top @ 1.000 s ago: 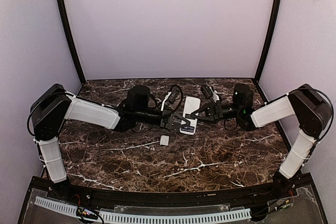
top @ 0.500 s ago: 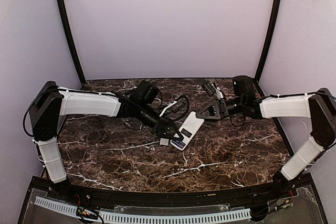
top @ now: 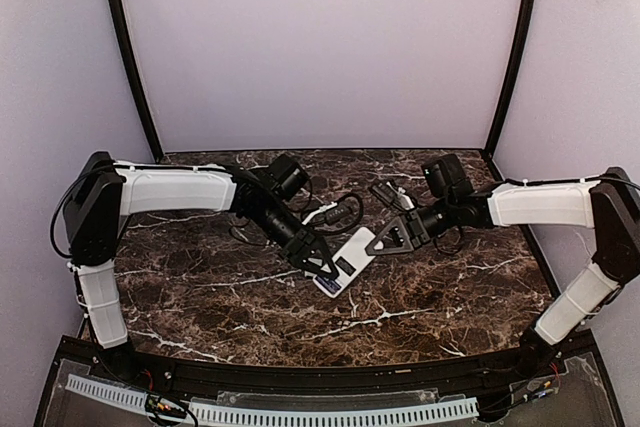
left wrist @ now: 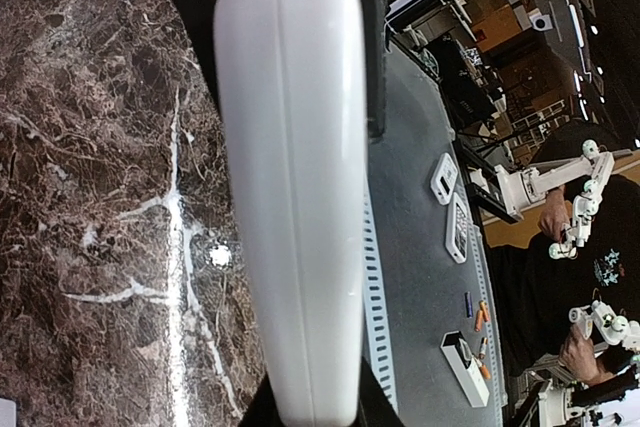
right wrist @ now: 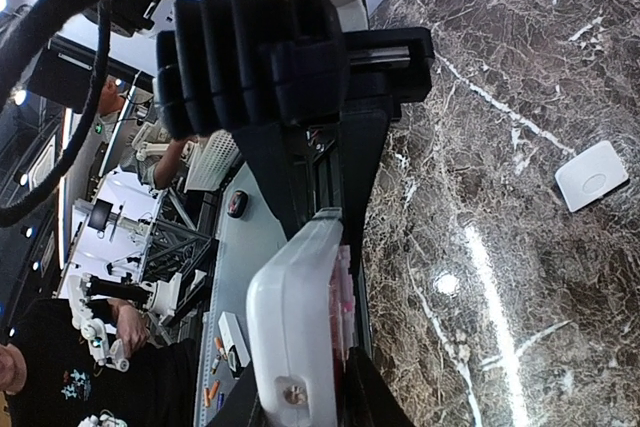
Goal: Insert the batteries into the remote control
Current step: Pass from the left arm to the right
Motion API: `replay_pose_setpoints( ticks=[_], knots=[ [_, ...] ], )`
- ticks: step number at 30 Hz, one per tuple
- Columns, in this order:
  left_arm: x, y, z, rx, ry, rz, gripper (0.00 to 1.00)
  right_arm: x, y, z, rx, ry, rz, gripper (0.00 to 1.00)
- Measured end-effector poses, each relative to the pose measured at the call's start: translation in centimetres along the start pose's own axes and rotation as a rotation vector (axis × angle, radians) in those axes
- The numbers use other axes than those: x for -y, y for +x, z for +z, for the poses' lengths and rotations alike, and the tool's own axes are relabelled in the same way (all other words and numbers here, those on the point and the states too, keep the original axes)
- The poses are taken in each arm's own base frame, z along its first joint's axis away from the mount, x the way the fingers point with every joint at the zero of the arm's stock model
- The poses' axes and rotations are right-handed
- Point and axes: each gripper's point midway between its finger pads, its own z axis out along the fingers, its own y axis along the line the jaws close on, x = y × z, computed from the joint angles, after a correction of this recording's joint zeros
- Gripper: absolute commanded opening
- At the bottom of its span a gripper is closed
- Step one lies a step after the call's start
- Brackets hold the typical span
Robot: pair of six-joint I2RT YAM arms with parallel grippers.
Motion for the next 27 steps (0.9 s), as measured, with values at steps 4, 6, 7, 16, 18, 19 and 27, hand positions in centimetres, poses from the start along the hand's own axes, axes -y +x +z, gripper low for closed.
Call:
replay_pose_setpoints(
  ticks=[4, 6, 7, 16, 18, 19, 27],
  knots=[
    [0.1, 0.3, 0.1, -0.015, 0.024, -0.013, 0.00, 0.0, 0.1, 0.3, -0.015, 0.007, -0.002, 0.21],
    [0.1, 0.4, 0.1, -0.022, 0.031, -0.022, 0.00, 0.1, 0.2, 0.4, -0.022, 0.007, 0.001, 0.21],
    [0.1, 0.5, 0.1, -0.025, 0.033, -0.026, 0.01, 0.2, 0.2, 0.5, -0.025, 0.007, 0.003, 0.21],
    [0.0, 1.4, 0.0, -0.056, 0.045, -0.088, 0.39, 0.7, 0.4, 1.3, -0.052, 0.005, -0.013, 0.00],
    [-0.4, 1.5, 0.0, -0.061, 0.019, -0.064, 0.56, 0.9, 0.4, 1.3, -0.054, 0.010, 0.007, 0.00],
    [-0.8, 1.4, -0.1, -0.060, 0.002, -0.056, 0.61, 1.0, 0.5, 1.2, -0.053, 0.013, 0.017, 0.00],
    [-4.5, 0.6, -4.4, 0.044, -0.277, 0.063, 0.94, 4.8, -0.1, -2.6, 0.072, 0.093, 0.165, 0.00]
  ],
)
